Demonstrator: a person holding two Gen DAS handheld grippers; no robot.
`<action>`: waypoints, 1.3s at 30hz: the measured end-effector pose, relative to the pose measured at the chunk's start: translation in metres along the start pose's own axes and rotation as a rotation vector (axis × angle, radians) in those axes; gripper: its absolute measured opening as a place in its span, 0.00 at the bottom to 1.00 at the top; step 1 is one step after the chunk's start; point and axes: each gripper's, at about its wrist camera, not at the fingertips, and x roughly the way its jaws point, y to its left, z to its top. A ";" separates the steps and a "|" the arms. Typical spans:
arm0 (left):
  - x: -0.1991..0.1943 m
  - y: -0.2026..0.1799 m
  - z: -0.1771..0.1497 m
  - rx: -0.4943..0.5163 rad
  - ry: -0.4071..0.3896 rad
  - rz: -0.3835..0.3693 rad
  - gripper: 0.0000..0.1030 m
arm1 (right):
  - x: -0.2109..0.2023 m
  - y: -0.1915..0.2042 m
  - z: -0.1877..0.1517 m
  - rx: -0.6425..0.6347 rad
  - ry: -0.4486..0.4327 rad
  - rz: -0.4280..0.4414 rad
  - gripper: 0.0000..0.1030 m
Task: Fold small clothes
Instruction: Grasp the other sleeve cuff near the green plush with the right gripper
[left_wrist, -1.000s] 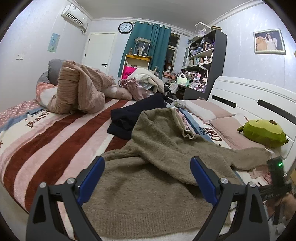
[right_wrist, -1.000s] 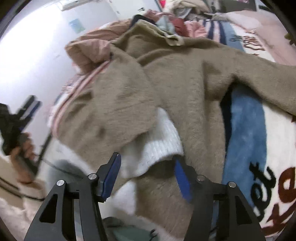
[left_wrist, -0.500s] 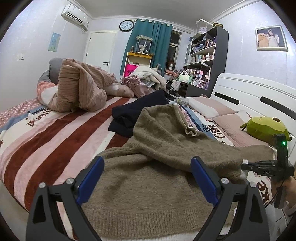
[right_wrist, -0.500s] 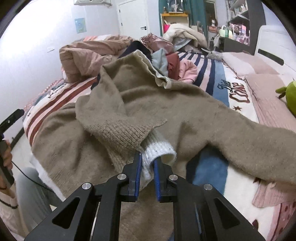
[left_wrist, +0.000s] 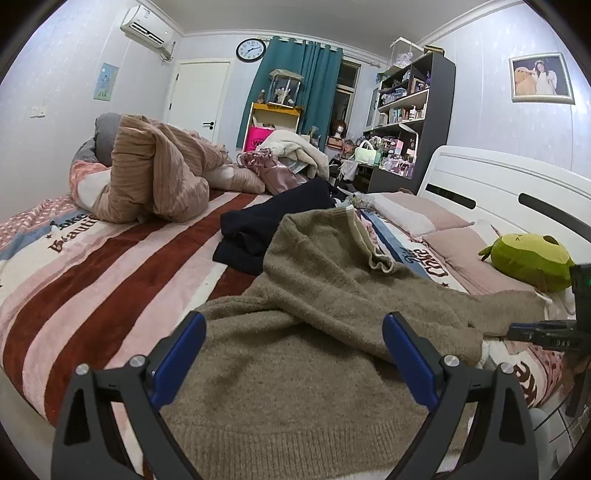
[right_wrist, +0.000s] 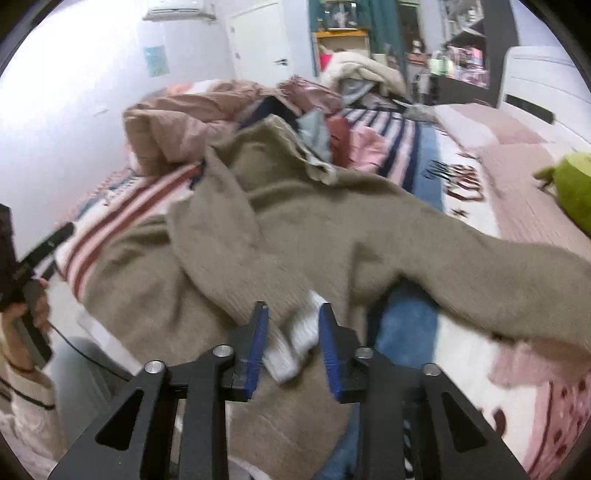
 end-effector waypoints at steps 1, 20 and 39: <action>0.000 0.000 0.002 0.000 -0.001 0.001 0.92 | 0.005 0.004 0.004 -0.011 0.003 0.001 0.06; -0.007 -0.009 0.008 0.035 0.000 0.043 0.94 | 0.080 0.014 -0.038 0.112 0.056 0.235 0.09; 0.017 -0.095 0.031 0.103 0.053 0.017 0.98 | -0.087 -0.226 -0.139 0.581 -0.335 -0.214 0.59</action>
